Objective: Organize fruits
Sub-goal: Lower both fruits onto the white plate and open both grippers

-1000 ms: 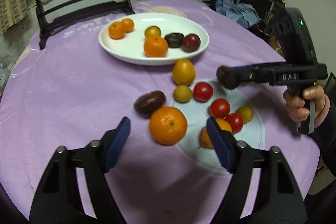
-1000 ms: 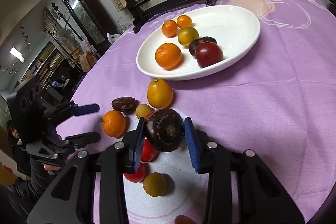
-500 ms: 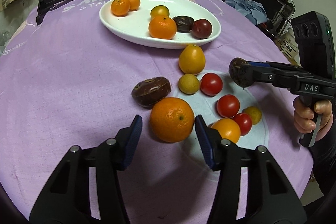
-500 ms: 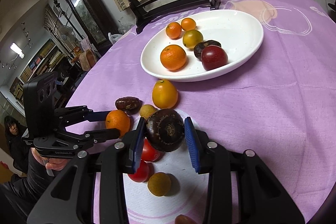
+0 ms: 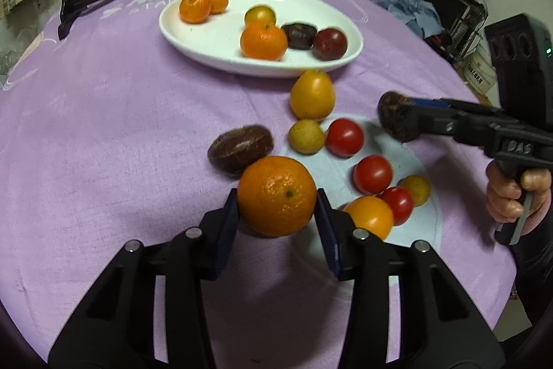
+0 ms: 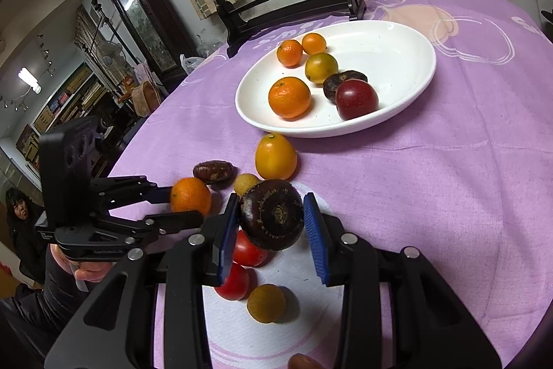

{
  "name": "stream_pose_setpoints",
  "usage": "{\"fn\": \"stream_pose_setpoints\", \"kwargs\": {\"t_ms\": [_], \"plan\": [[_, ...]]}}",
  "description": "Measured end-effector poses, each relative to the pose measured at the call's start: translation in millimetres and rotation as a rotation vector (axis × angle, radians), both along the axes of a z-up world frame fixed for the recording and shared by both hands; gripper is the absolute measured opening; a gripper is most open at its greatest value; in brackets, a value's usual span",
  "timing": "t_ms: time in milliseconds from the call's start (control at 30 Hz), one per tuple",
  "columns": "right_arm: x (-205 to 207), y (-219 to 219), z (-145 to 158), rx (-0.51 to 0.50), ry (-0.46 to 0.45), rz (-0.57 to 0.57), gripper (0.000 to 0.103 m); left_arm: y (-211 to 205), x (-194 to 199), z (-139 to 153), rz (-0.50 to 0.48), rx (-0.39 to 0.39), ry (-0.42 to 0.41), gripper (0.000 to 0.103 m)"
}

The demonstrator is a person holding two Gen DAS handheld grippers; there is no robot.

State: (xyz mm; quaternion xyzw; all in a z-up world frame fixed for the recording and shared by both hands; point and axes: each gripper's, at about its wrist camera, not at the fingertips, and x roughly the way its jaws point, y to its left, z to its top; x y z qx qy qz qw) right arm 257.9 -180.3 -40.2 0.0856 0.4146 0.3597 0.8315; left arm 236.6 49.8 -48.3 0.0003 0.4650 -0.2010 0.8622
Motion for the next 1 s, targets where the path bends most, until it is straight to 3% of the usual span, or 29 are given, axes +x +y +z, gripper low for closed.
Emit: {"fn": "stream_pose_setpoints", "kwargs": {"t_ms": [200, 433, 533, 567, 600, 633, 700, 767, 867, 1000], "plan": [[13.5, -2.4, 16.4, 0.062, -0.064, -0.058, 0.038, 5.3, 9.9, 31.9, 0.042, -0.111, -0.081, 0.044], [59.6, 8.1, 25.7, 0.078, -0.139, -0.175, 0.038, -3.6, 69.8, 46.0, 0.186, -0.069, -0.16, 0.044], [74.3, 12.1, 22.9, 0.068, -0.151, -0.193, 0.039, -3.9, 99.7, 40.1, 0.221, -0.08, -0.137, 0.044], [76.8, 11.6, 22.6, 0.07, -0.162, -0.195, 0.044, -2.5, 105.8, 38.8, 0.223, -0.084, -0.13, 0.044], [78.6, 11.7, 23.0, 0.068, -0.175, -0.2, 0.053, -2.9, 111.7, 36.9, 0.227, -0.087, -0.123, 0.046], [79.1, 10.0, 24.8, 0.07, -0.185, -0.206, 0.055, -1.5, 115.5, 36.1, 0.238, -0.096, -0.117, 0.062], [75.6, 5.7, 28.7, 0.089, -0.188, -0.202, 0.056, 3.3, 113.2, 40.3, 0.25, -0.134, -0.129, 0.081], [68.7, 3.2, 33.1, 0.09, -0.192, -0.194, 0.056, 8.4, 104.1, 48.7, 0.259, -0.138, -0.162, 0.081], [55.8, 5.8, 36.3, 0.096, -0.183, -0.162, 0.056, 18.4, 89.7, 59.0, 0.303, -0.135, -0.208, 0.092], [43.4, 20.1, 31.7, 0.085, -0.126, -0.094, 0.056, 34.8, 74.3, 58.1, 0.354, -0.153, -0.199, 0.093]]}}
